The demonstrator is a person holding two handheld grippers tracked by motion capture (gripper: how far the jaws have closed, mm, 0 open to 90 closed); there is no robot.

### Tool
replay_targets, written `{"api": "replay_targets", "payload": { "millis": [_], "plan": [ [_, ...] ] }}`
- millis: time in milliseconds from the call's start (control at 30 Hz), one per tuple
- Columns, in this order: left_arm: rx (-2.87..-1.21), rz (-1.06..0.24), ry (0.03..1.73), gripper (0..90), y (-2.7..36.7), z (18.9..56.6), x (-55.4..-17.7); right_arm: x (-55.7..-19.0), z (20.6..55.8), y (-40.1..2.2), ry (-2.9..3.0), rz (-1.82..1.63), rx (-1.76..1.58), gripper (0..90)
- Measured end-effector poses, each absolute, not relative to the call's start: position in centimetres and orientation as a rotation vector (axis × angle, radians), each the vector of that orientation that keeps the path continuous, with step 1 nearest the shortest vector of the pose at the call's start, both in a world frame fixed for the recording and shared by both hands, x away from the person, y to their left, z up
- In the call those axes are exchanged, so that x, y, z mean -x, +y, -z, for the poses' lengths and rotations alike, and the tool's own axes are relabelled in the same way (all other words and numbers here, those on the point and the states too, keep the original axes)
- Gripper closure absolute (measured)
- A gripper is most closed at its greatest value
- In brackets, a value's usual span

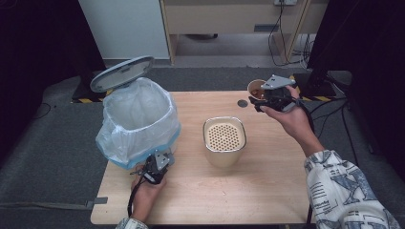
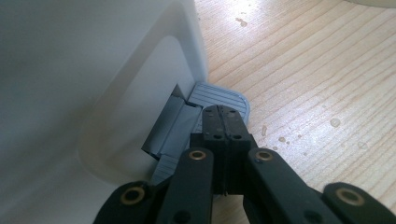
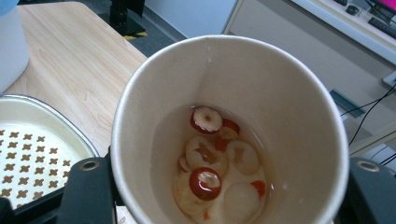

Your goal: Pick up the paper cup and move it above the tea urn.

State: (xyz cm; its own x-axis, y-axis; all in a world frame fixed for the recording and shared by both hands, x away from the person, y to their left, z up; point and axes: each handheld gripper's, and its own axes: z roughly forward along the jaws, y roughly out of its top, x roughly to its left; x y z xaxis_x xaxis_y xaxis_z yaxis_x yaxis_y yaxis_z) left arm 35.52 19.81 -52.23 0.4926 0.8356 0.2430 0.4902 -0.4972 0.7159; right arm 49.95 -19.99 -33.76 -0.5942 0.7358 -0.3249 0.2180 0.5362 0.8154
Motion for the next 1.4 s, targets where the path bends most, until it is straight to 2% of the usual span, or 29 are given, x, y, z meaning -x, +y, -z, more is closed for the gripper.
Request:
{"api": "replay_targets", "payload": {
  "millis": [433, 1400],
  "plan": [
    [-2.158, -0.775, 1.089, 89.7, 19.9, 52.2, -35.5, -50.4, 32.7, -18.3, 2.106, -0.998, -0.661, 33.7],
    [-2.169, -0.785, 1.083, 89.7, 19.8, 52.2, -35.5, -48.6, 32.1, -16.7, 2.135, -1.022, -0.548, 33.6]
  ]
}}
